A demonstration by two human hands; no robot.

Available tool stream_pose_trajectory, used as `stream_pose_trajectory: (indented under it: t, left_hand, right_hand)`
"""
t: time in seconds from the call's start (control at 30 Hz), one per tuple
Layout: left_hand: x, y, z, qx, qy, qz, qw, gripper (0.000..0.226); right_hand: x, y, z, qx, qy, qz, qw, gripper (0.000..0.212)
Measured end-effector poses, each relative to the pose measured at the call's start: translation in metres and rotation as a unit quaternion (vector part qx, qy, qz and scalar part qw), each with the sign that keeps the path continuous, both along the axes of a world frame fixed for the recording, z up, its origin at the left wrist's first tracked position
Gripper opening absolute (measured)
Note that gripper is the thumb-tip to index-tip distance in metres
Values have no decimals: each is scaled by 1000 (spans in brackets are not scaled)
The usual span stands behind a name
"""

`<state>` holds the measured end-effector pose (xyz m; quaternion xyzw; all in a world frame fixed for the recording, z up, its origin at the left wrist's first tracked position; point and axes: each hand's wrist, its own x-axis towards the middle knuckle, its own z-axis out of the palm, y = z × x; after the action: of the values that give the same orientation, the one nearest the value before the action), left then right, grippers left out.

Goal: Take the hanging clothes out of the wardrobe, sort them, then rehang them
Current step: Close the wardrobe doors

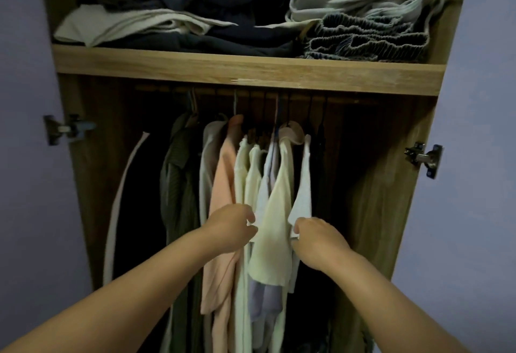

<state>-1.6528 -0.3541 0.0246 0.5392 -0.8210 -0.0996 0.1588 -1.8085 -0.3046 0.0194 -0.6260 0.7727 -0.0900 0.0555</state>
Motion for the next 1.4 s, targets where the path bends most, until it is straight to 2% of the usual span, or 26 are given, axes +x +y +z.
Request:
stream_pose_trajectory:
  t: [0.13,0.3,0.5,0.73,0.9,1.0,1.1,1.17,1.2,1.3,1.4]
  left_hand:
    - [50,24,-4,14,-18,26,999,35]
    - [130,69,-9,43,11,22,999,29]
    - [234,119,-22,66,-17,72,995,34]
    - [343,167,-20,45,-39,156,986,35]
    - [407,189,-8,-14,-18,240,971,28]
    - [438,198,-4,-50,-21,307,950,16]
    - [457,203,1,-95,-31,390,915,26]
    - [466,200,4,-117,32,396,910,15]
    - [469,197,5,-119,86,377,915,21]
    - [469,188,5,-104,255,239,931,40]
    - [467,182,-1,-84,362,186,909,27]
  right_hand:
    - [43,13,-6,29,6,36,999,37]
    - [110,37,-16,41,11,91,995,32]
    - [209,76,-28,63,-14,155,986,31]
    - [325,101,-40,66,-29,224,972,34]
    - [399,107,-35,22,-37,288,957,19]
    - [440,109,-32,-9,-73,322,944,36]
    - [474,108,-29,-51,-136,340,929,59]
    - [494,106,-27,-71,-165,348,920,77]
    - [503,105,-26,-74,-178,349,917,85]
    - [522,102,-25,-79,-201,347,913,100]
    - [532,99,-27,-111,-221,331,911,107]
